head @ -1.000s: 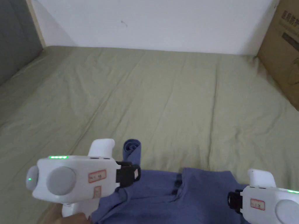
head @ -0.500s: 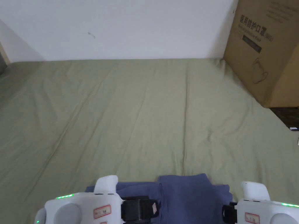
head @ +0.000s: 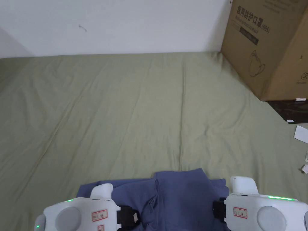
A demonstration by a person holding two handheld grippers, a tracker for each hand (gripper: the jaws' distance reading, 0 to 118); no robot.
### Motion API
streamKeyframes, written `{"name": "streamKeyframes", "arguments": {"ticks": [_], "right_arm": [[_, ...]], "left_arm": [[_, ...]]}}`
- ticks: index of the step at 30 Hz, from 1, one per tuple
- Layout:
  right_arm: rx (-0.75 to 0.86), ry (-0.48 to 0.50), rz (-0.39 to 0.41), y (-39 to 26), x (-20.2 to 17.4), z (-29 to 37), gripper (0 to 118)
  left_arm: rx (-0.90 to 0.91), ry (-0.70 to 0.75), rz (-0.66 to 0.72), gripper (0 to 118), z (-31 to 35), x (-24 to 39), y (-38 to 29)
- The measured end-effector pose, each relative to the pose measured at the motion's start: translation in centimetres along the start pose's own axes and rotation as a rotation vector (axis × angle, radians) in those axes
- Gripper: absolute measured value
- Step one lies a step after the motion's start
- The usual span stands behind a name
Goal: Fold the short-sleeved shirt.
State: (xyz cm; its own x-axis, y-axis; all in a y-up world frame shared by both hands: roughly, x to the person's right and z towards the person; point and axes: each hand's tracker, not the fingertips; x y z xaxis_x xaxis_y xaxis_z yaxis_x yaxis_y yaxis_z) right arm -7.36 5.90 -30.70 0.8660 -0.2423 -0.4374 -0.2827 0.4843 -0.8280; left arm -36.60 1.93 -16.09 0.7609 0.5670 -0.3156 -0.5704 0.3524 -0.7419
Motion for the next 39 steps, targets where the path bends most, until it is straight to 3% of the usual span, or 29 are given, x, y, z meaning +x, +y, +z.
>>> {"name": "streamKeyframes", "arguments": {"ticks": [20,27,31,36,39], "right_arm": [[-0.016,-0.002,-0.028,-0.2,0.8,-0.5,0],[-0.021,0.001,-0.021,-0.1,0.5,-0.5,0],[-0.020,0.001,-0.018,-0.1,0.4,-0.3,0],[-0.020,-0.014,-0.015,0.4,0.4,-0.3,0],[-0.021,-0.021,-0.008,0.5,0.0,-0.4,0]], "left_arm": [[-0.065,0.059,-0.179,10,-2.8,5.8,-2.5],[-0.048,-0.159,-0.103,10,0.0,5.1,-1.6],[-0.006,-0.130,-0.068,10,2.2,2.3,-0.2],[0.135,-0.103,0.124,8,6.5,-5.1,1.9],[0.196,-0.083,0.172,8,9.5,-9.4,2.0]]}}
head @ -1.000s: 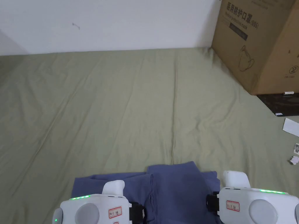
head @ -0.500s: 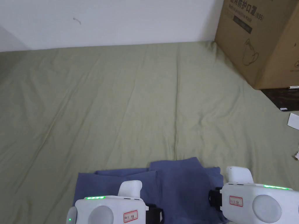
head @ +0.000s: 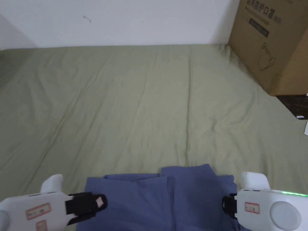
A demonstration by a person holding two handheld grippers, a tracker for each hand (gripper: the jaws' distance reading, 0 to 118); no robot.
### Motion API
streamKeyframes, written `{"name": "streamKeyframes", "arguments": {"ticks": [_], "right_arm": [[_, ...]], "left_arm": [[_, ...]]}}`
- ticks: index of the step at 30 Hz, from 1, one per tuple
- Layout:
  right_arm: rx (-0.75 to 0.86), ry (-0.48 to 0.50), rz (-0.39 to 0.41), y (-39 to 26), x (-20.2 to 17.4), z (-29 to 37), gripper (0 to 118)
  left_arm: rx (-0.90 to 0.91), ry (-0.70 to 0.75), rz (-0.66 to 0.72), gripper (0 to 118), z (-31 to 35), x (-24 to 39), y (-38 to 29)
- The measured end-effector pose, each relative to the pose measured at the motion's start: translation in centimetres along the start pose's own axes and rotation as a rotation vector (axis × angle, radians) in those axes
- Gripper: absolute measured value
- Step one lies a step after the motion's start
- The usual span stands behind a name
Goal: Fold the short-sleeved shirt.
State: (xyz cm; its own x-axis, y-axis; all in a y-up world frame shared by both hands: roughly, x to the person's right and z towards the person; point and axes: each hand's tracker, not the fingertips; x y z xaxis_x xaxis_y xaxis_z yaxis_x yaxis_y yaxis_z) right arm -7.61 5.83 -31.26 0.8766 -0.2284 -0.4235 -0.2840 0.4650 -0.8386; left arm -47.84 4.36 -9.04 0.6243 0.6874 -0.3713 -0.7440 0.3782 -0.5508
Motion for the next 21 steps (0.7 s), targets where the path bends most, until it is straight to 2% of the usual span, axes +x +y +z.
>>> {"name": "streamKeyframes", "arguments": {"ticks": [2,3,4,5,6,7,13,15,16,17,18,19,20,21], "right_arm": [[-0.006,-0.003,0.004,0.4,-0.5,-0.4,0],[-0.008,-0.003,0.006,0.4,-0.8,-0.6,0],[-0.010,-0.002,0.010,0.5,-1.1,-0.7,0],[-0.012,0.001,0.016,0.6,-1.5,-0.9,0],[-0.015,0.004,0.022,0.6,-1.9,-1.0,0],[-0.018,0.008,0.031,0.6,-2.4,-1.1,0],[-0.042,0.021,0.084,0.8,-4.6,-1.9,0],[-0.046,0.021,0.097,0.7,-5.0,-1.9,0],[-0.047,0.021,0.100,0.7,-5.1,-2.0,0],[-0.049,0.022,0.102,0.8,-5.2,-2.1,0],[-0.052,0.021,0.104,0.8,-5.3,-2.2,0],[-0.055,0.019,0.106,0.8,-5.4,-2.1,0],[-0.055,0.018,0.108,0.7,-5.5,-2.1,0],[-0.056,0.018,0.109,0.9,-5.5,-2.1,0]], "left_arm": [[0.005,0.000,0.020,11,1.3,-2.4,0.6],[0.008,-0.014,0.039,26,1.8,-3.7,0.8],[0.008,-0.036,0.071,51,2.2,-4.2,0.5],[0.005,-0.061,0.105,86,2.2,-4.9,0.3],[-0.005,-0.094,0.131,104,2.0,-5.5,0.1],[-0.020,-0.115,0.160,115,1.7,-6.0,-0.2],[-0.059,-0.187,0.195,117,-1.9,-6.1,-2.1],[-0.057,-0.225,0.180,114,-2.3,-5.6,-2.0],[-0.066,-0.245,0.188,99,-3.1,-5.9,-1.3],[-0.090,-0.287,0.199,25,-3.3,-5.9,-1.3],[-0.119,-0.261,0.210,9,-3.9,-5.9,-1.3],[-0.134,-0.151,0.194,9,-4.9,-5.9,-1.4],[-0.160,-0.128,0.159,9,-5.4,-6.2,-1.1],[-0.146,-0.168,0.158,9,-5.0,-6.5,-0.9]]}}
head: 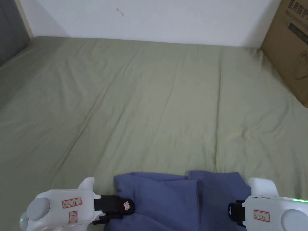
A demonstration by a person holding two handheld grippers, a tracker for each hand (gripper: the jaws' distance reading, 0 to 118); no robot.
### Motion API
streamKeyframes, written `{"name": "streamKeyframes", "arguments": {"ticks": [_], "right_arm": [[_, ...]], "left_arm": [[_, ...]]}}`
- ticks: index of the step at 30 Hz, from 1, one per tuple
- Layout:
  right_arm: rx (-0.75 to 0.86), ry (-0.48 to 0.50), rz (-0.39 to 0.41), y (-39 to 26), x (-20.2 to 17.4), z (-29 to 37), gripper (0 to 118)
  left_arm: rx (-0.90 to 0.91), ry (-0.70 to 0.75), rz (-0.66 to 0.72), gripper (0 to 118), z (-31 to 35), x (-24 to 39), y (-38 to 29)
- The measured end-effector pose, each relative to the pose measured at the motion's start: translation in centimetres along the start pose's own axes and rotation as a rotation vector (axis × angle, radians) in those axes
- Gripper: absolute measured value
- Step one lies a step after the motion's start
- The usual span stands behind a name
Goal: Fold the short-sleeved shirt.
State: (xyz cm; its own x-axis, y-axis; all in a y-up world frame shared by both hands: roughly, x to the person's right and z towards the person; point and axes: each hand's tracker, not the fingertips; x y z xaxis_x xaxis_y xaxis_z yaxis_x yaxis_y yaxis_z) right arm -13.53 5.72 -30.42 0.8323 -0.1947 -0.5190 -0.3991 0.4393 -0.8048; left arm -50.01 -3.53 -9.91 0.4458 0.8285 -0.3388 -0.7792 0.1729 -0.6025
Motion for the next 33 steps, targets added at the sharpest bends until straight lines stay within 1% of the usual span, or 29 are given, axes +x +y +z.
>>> {"name": "streamKeyframes", "arguments": {"ticks": [1,3,7,10,11,14,18,23,26,30,33], "right_arm": [[-0.001,0.000,0.003,0.0,0.0,0.1,0],[0.000,-0.002,0.006,0.0,0.0,0.2,0],[-0.002,-0.006,0.001,0.1,0.0,0.2,0],[-0.001,-0.002,-0.002,0.2,0.0,0.2,0],[-0.001,0.000,0.000,0.1,-0.1,0.2,0],[-0.004,0.001,0.006,0.0,-0.3,0.1,0],[-0.012,0.009,0.003,-0.2,-0.3,-0.2,0],[-0.018,0.017,0.007,-0.6,-0.2,-0.1,0],[-0.015,0.022,0.005,-0.6,0.2,0.1,0],[0.005,0.028,-0.018,-0.7,1.3,0.7,0],[0.015,0.033,-0.033,-0.8,2.3,1.2,0]], "left_arm": [[0.013,-0.028,0.019,9,0.7,-0.1,0.2],[0.025,-0.044,0.004,9,1.9,0.0,0.5],[0.039,-0.013,0.000,9,4.3,-0.7,1.3],[0.074,0.039,-0.002,9,6.9,-2.0,2.3],[0.081,0.054,-0.002,9,7.7,-1.5,2.1],[0.116,0.129,-0.006,9,10.8,-2.6,3.0],[0.159,0.201,0.017,9,13.5,-2.4,3.0],[0.180,0.237,-0.008,9,13.7,1.3,1.8],[0.193,0.255,-0.080,9,13.5,5.3,1.0],[0.183,0.197,-0.209,9,12.2,12.1,-0.1],[0.167,0.161,-0.296,9,10.1,16.4,-0.7]]}}
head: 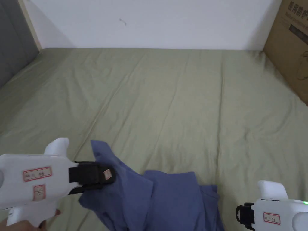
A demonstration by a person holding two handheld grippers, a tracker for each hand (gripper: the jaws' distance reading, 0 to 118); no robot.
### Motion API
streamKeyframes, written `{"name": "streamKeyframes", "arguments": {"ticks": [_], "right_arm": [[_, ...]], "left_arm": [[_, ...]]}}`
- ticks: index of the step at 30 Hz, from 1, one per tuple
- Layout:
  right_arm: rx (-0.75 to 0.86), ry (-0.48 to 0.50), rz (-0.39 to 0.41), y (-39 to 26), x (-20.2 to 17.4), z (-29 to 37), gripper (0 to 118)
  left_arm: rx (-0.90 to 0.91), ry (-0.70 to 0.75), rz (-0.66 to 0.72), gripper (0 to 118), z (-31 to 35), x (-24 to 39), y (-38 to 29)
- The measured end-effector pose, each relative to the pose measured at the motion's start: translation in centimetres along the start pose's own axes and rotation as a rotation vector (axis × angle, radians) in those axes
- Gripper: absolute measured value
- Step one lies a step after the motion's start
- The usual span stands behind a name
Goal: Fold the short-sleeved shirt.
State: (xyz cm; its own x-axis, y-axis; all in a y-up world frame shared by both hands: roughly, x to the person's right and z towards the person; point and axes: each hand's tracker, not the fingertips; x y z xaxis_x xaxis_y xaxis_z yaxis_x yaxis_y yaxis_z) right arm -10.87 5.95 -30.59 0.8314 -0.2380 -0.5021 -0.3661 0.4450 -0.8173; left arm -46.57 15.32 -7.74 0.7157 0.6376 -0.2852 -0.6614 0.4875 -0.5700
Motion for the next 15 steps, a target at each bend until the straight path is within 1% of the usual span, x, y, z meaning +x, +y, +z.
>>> {"name": "streamKeyframes", "arguments": {"ticks": [2,4,5,9,10,11,12,14,15], "right_arm": [[0.006,-0.006,-0.009,-0.3,0.8,0.3,0],[0.009,-0.008,-0.035,-0.4,1.8,0.5,0],[0.015,-0.006,-0.052,-0.6,2.3,0.7,0],[0.026,-0.010,-0.107,-1.2,4.4,1.3,0],[0.027,-0.018,-0.114,-1.5,4.8,1.5,0],[0.026,-0.025,-0.121,-1.5,5.3,1.5,0],[0.023,-0.032,-0.131,-1.8,5.8,1.6,0],[0.022,-0.041,-0.153,-2.3,6.7,2.0,0],[0.025,-0.044,-0.160,-2.3,6.9,2.1,0]], "left_arm": [[-0.021,-0.055,-0.020,9,-2.1,2.4,0.2],[-0.073,-0.101,-0.032,9,-4.7,4.9,-0.6],[-0.111,-0.124,-0.071,10,-6.1,5.8,-1.1],[-0.238,-0.122,-0.135,11,-13.0,8.2,-3.0],[-0.271,-0.130,-0.148,15,-15.0,8.5,-3.3],[-0.304,-0.143,-0.159,32,-16.5,8.7,-3.8],[-0.324,-0.150,-0.135,54,-17.7,8.7,-4.2],[-0.371,-0.126,-0.097,108,-19.4,8.7,-4.4],[-0.352,-0.129,-0.085,115,-19.6,8.6,-4.3]]}}
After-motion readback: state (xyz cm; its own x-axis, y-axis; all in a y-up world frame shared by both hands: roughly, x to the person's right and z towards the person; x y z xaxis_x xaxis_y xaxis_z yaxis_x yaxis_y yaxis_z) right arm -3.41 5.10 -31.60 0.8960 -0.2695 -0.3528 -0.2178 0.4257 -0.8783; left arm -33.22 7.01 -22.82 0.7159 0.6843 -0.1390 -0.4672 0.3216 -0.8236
